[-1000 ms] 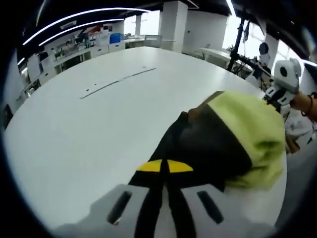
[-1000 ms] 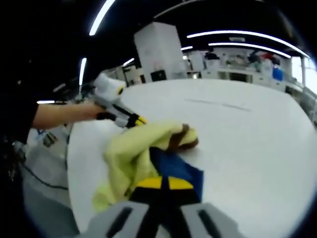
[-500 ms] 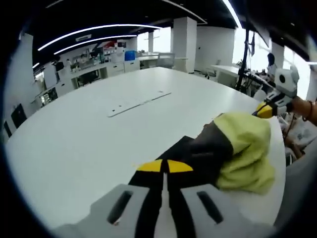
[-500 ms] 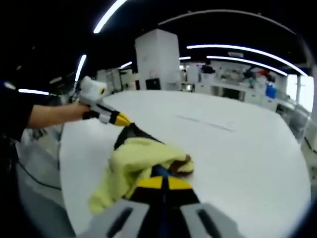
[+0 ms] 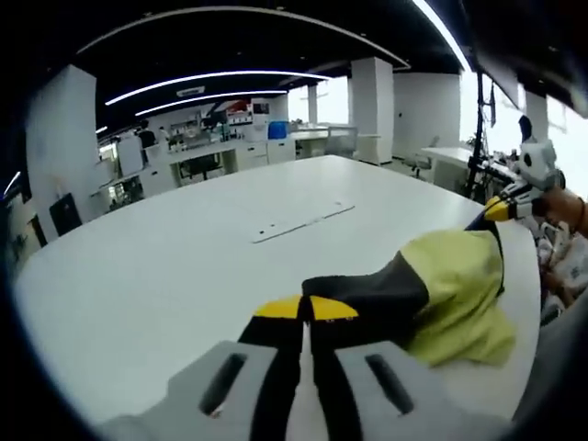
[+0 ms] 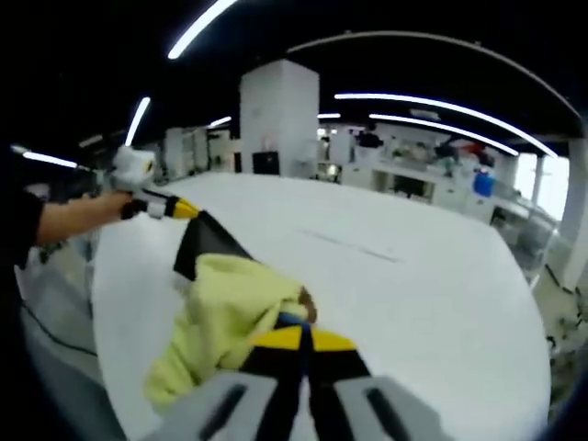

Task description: Fold the garment on the visible template until the final outline fits inside the template.

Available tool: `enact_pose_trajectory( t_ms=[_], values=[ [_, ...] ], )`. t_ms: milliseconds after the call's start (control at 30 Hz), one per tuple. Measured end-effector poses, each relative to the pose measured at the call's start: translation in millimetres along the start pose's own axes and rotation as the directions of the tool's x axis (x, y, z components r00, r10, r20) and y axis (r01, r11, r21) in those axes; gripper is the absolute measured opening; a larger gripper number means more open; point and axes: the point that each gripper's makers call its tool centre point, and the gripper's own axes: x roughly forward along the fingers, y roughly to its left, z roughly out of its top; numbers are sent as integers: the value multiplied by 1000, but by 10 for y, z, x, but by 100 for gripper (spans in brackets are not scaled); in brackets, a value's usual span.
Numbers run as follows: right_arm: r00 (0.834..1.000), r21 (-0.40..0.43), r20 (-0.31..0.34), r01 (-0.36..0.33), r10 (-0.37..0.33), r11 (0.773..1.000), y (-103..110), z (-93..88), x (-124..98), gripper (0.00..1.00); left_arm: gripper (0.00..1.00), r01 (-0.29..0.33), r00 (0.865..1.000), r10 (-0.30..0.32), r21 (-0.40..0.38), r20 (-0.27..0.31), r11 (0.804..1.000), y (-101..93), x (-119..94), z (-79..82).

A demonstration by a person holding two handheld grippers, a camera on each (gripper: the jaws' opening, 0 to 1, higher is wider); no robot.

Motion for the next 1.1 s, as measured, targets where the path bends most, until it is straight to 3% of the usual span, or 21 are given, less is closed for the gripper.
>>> enact_pose_trajectory(
  t_ms=[300, 733, 800, 967, 1100],
  values=[
    [995, 91, 71, 70, -76, 993, -443, 360, 71, 0, 0, -57, 998, 59, -66, 34, 996, 307, -81, 59],
    [976, 206, 103, 169, -193, 964, -1087, 567, 250, 0, 0, -123, 985, 140, -158, 105, 980, 639, -40, 249],
    [967, 230, 149, 170, -208, 958, -1147, 655, 252, 0, 0, -113, 980, 141, -196, 137, 974, 630, -30, 303],
    [962, 272, 145, 187, -232, 944, -1291, 617, 392, 0, 0, -135, 980, 165, -231, 115, 964, 758, 85, 198],
    [966, 301, 116, 187, -230, 935, -1359, 507, 543, 0, 0, -119, 983, 156, -307, 100, 944, 804, 236, 61]
  ],
)
